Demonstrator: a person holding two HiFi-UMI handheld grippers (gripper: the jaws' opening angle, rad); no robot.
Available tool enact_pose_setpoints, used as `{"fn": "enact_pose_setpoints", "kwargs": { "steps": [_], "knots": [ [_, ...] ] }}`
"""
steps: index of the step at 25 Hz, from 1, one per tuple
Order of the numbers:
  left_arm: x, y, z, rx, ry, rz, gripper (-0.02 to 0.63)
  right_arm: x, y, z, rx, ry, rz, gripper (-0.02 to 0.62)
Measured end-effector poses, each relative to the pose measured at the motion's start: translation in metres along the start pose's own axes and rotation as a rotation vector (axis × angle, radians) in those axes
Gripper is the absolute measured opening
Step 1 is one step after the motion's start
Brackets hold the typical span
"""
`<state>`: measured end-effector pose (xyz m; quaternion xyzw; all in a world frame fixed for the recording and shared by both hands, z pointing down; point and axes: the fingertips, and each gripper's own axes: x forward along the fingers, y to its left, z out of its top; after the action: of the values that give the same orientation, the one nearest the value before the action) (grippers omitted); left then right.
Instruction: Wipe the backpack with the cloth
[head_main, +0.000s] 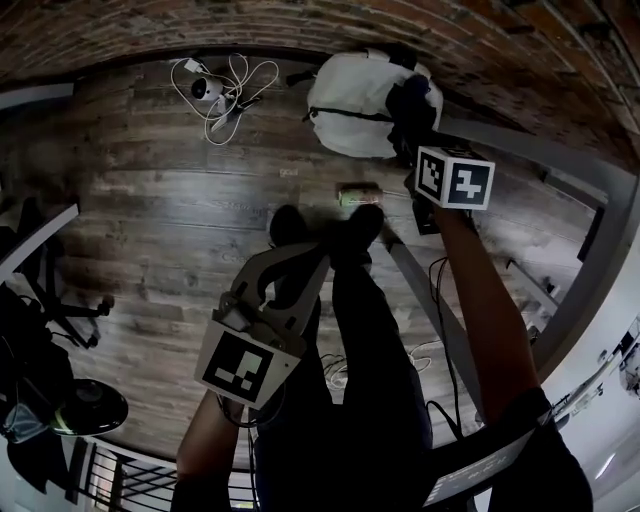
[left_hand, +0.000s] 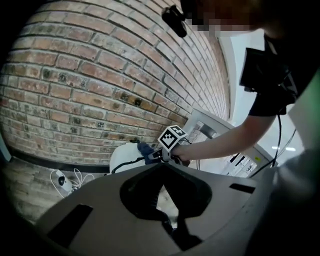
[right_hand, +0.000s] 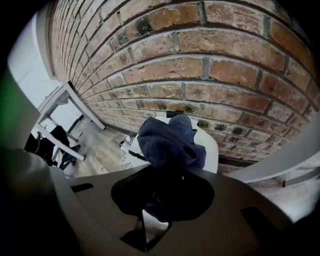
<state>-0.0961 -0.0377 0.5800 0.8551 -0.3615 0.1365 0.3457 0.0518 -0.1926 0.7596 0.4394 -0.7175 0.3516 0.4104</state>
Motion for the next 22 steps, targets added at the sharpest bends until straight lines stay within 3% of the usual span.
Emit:
{"fn": "enact_pose_setpoints", "kwargs": {
  "steps": [7,16,22],
  "knots": [
    [-0.023,0.011,-0.013,-0.051,-0.028,0.016,-0.002,0.021,0.054,0.02,-0.077,0.003,0.032,0.074],
    [-0.062,0.05,-0.036,-0.142,-0.051,0.114,-0.002,0.075,0.12,0.021,-0.205,0.069,0.048,0.074],
    [-0.071,0.059,-0.055,-0.174,-0.039,0.138,-0.002,0.109,0.152,0.012,-0.262,0.11,0.082,0.074]
  ]
}}
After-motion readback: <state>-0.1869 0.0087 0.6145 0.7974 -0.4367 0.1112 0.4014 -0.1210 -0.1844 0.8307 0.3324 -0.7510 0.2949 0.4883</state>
